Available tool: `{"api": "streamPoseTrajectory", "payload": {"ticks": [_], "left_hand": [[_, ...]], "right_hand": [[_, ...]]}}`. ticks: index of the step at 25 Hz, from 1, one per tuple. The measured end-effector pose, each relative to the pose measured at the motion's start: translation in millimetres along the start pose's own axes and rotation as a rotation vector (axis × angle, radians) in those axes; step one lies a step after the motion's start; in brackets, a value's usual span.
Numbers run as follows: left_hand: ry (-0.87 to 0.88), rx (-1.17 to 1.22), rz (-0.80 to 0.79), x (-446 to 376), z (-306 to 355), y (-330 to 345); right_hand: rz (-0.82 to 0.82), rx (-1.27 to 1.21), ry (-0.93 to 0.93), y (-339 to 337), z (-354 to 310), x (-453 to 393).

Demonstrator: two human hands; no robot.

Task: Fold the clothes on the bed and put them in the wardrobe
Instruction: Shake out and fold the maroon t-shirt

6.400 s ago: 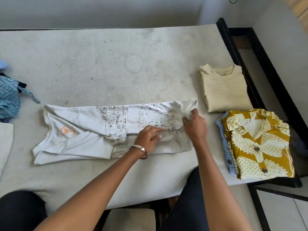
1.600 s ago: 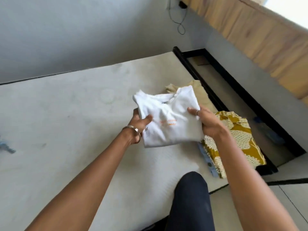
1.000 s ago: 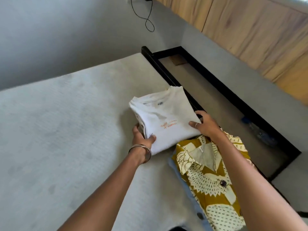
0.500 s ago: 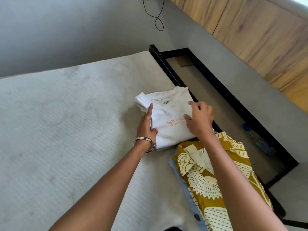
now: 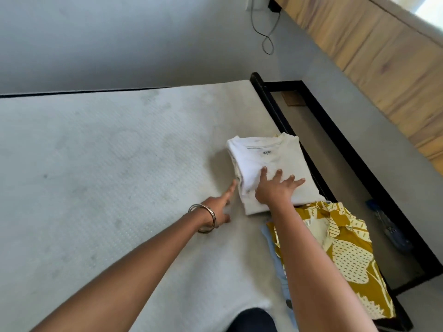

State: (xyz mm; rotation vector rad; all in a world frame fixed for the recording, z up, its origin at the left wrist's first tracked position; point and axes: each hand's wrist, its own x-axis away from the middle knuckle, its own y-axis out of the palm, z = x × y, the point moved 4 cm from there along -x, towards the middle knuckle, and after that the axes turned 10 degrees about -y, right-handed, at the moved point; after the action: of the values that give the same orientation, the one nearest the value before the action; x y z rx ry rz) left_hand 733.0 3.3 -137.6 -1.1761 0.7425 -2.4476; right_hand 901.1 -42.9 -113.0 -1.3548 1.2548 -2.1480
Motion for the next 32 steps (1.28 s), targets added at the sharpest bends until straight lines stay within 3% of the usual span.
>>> {"api": "streamPoseTrajectory", "payload": {"ticks": [3, 6, 10, 14, 19, 23, 25, 28, 30, 32], "left_hand": [[-0.085, -0.032, -0.074, 47, -53, 3], [-0.213, 0.142, 0.058, 115, -135, -8], [-0.291, 0.51, 0.413, 217, -235, -43], [-0.416, 0.657, 0.779, 331, -341, -77], [-0.659, 0.558, 1.104, 451, -471, -97], [-0.931, 0.374, 1.414, 536, -553, -117], [-1.12, 0.242, 1.454, 561, -577, -125], [-1.32, 0.248, 1.243, 577, -624, -129], [-1.277, 0.21, 1.253, 577, -640, -137], [-1.016, 0.344, 1.464, 577, -631, -153]], "right_hand": [[-0.004, -0.074, -0.213, 12, -61, 41], [-0.02, -0.163, -0.489, 19, -132, 95], [0.083, -0.247, -0.671, 12, -231, 159], [0.043, -0.266, -0.914, 14, -356, 224], [0.067, -0.263, -1.121, 27, -501, 285], [0.145, -0.463, -1.279, 37, -602, 327], [0.177, -0.54, -1.342, 44, -634, 338], [0.196, -0.603, -1.418, 53, -665, 349], [0.194, -0.677, -1.441, 57, -674, 348], [0.201, -0.762, -1.429, 54, -673, 346]]}}
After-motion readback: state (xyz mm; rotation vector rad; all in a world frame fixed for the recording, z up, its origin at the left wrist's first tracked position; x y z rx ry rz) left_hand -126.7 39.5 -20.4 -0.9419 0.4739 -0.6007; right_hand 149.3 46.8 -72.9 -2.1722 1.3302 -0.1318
